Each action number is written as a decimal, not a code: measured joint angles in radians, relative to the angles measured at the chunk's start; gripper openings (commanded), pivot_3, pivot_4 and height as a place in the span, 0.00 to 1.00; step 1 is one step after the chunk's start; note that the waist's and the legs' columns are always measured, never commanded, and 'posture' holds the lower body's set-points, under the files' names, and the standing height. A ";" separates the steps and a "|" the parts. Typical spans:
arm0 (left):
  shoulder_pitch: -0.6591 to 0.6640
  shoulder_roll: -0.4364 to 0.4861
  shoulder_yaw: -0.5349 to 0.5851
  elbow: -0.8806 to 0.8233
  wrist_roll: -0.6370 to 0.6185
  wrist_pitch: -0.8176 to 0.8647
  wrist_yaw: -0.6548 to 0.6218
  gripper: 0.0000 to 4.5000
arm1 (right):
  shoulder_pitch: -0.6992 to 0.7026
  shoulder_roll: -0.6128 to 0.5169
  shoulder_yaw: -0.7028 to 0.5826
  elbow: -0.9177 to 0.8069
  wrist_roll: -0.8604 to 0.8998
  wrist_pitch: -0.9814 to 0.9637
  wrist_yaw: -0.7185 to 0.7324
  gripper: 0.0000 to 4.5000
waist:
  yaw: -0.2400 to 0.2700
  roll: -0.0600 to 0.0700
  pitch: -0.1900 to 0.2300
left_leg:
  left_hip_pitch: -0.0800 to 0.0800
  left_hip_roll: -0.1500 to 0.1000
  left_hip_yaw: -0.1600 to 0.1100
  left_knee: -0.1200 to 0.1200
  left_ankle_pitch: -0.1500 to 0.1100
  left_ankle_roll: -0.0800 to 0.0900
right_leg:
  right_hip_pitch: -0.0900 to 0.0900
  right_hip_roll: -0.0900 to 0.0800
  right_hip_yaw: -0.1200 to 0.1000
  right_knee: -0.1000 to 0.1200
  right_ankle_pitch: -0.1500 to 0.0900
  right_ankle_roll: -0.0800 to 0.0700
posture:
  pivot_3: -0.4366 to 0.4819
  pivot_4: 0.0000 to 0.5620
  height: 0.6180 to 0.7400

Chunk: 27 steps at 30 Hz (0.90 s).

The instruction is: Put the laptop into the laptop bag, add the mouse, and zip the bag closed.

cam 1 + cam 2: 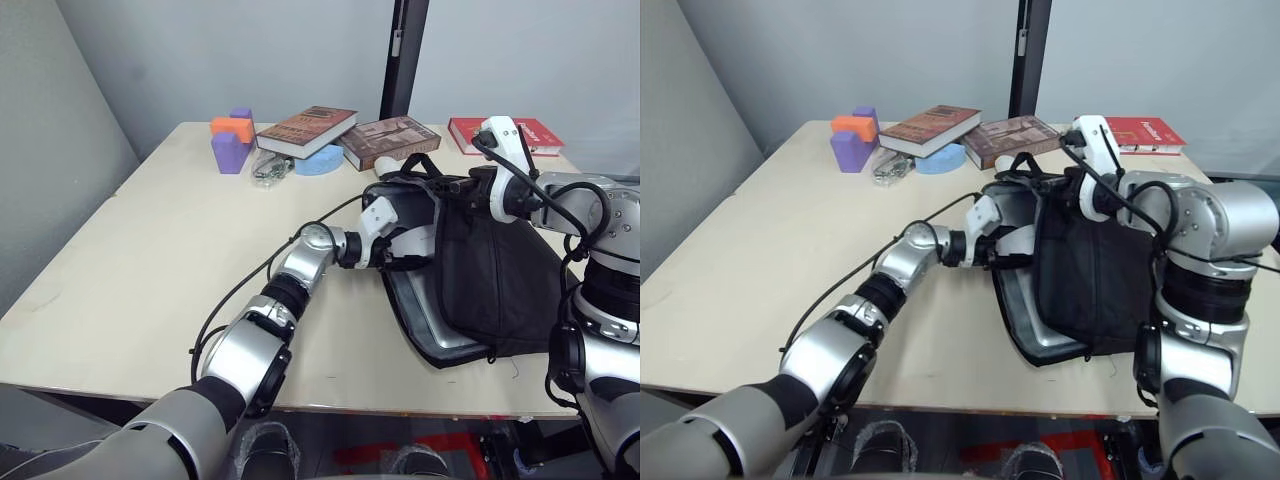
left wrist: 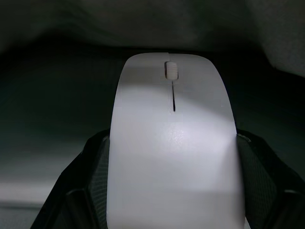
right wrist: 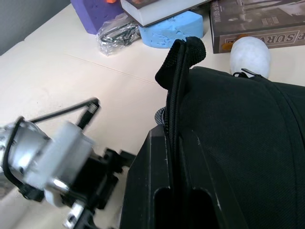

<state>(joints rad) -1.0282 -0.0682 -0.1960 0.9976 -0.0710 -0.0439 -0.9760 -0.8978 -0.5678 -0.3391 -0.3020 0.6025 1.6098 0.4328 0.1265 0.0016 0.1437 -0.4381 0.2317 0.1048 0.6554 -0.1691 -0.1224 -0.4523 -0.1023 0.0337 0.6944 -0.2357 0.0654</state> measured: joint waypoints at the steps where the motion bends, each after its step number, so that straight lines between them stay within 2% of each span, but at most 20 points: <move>1: -0.013 -0.013 0.001 0.026 0.003 -0.010 0.010 0.63 | 0.000 0.002 -0.001 -0.004 0.002 0.000 -0.005 0.00 | 0.000 0.000 0.000 | 0.000 0.000 0.000 0.000 0.000 0.000 | 0.000 0.000 0.000 0.000 0.000 0.000 | 0.48 0.27 0.73; 5: -0.078 -0.064 0.036 0.115 0.004 -0.024 0.068 0.63 | 0.002 0.006 -0.006 -0.018 0.012 0.000 -0.030 0.00 | 0.002 0.000 0.000 | 0.000 0.000 0.000 0.000 0.000 0.000 | 0.000 0.000 0.000 0.000 0.001 0.001 | 0.48 0.27 0.73; 11: -0.096 -0.071 0.067 0.195 0.005 -0.044 0.116 0.63 | 0.003 0.006 -0.037 -0.021 0.050 0.000 -0.063 0.00 | 0.004 0.001 0.000 | 0.000 0.000 0.000 0.000 0.000 0.000 | 0.000 0.000 0.000 -0.001 0.001 0.002 | 0.48 0.27 0.73; 26: -0.108 -0.077 0.114 0.227 -0.001 -0.048 0.131 0.63 | 0.003 0.007 -0.046 -0.021 0.125 0.000 -0.139 0.00 | 0.010 0.001 0.001 | 0.000 0.000 0.000 -0.001 0.000 0.000 | 0.000 0.000 0.000 -0.002 0.001 0.002 | 0.48 0.27 0.73; 27: -0.108 -0.078 0.114 0.227 -0.001 -0.048 0.127 0.74 | 0.003 0.008 -0.046 -0.021 0.128 0.000 -0.142 0.00 | 0.010 0.001 0.001 | 0.000 0.000 0.000 -0.001 0.000 0.000 | 0.000 0.000 0.000 -0.003 0.001 0.002 | 0.48 0.27 0.73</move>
<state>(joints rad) -1.1359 -0.1458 -0.0819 1.2248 -0.0720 -0.0916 -0.8486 -0.8946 -0.5601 -0.3854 -0.3229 0.7301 1.6099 0.2905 0.1366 0.0028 0.1444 -0.4384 0.2316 0.1050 0.6541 -0.1691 -0.1227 -0.4523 -0.1023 0.0339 0.6919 -0.2346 0.0675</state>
